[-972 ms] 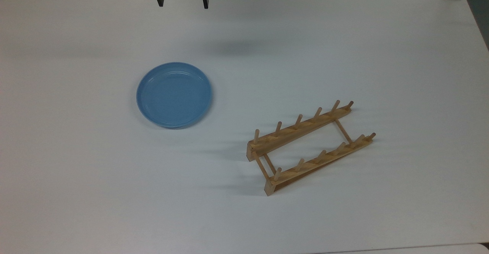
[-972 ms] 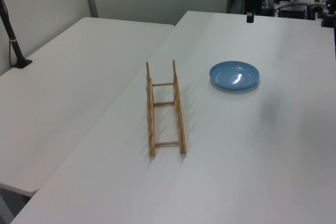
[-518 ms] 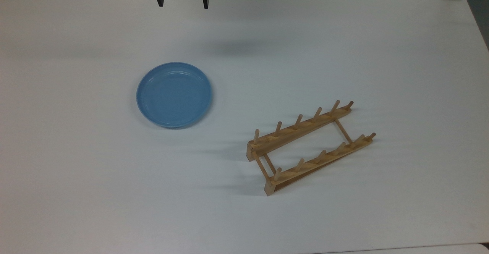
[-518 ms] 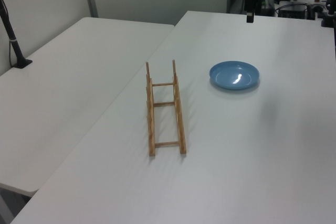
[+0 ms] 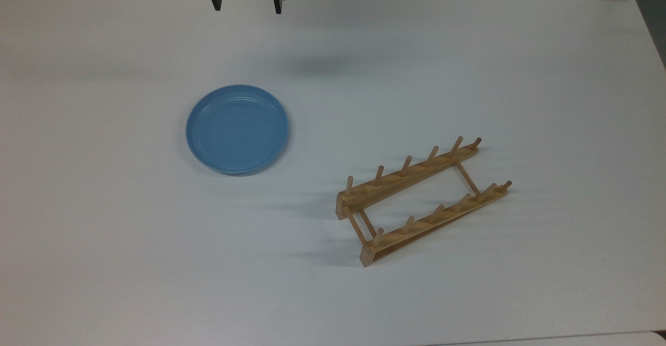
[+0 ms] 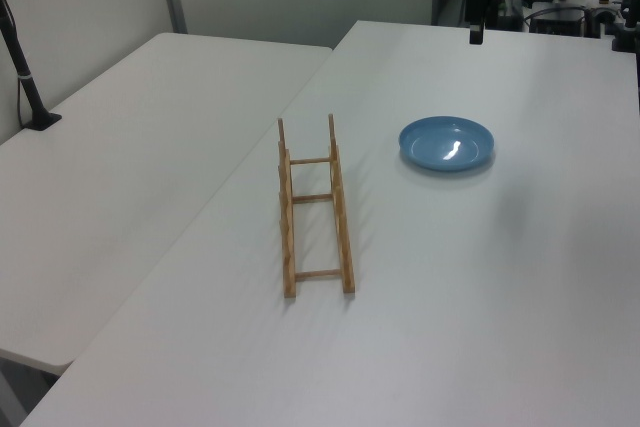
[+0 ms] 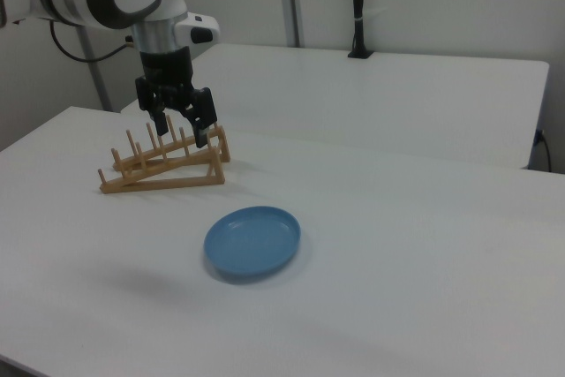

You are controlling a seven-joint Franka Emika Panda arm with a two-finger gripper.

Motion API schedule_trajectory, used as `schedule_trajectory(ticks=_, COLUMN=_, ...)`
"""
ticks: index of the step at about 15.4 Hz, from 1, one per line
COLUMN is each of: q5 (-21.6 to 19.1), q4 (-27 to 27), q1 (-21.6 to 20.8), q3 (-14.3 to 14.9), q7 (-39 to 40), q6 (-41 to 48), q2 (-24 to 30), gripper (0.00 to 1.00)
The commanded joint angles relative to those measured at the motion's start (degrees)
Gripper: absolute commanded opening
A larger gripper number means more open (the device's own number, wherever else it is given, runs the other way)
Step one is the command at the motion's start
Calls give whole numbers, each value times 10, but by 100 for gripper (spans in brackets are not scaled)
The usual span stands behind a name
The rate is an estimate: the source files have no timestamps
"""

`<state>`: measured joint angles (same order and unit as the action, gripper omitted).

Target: Place plate in plate rack

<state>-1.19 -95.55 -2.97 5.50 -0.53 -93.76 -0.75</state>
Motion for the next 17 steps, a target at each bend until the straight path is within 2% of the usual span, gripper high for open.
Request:
schedule_trajectory(ticks=1, q5=3, q4=14, q1=12, q3=7, q7=1, q6=-24, q2=-10, gripper=93)
schedule_trajectory(ticks=8, q5=-6, q4=12, q1=37, q3=63, q7=110, q6=-118, q2=-93, gripper=96)
schedule_trajectory(ticks=12, q5=-15, q4=12, q1=46, q3=81, q7=159, q6=-158, q2=-140, gripper=87)
schedule_trajectory(ticks=17, q5=-15, q4=7, q1=54, q3=90, q7=214, q6=-196, q2=-195, gripper=79)
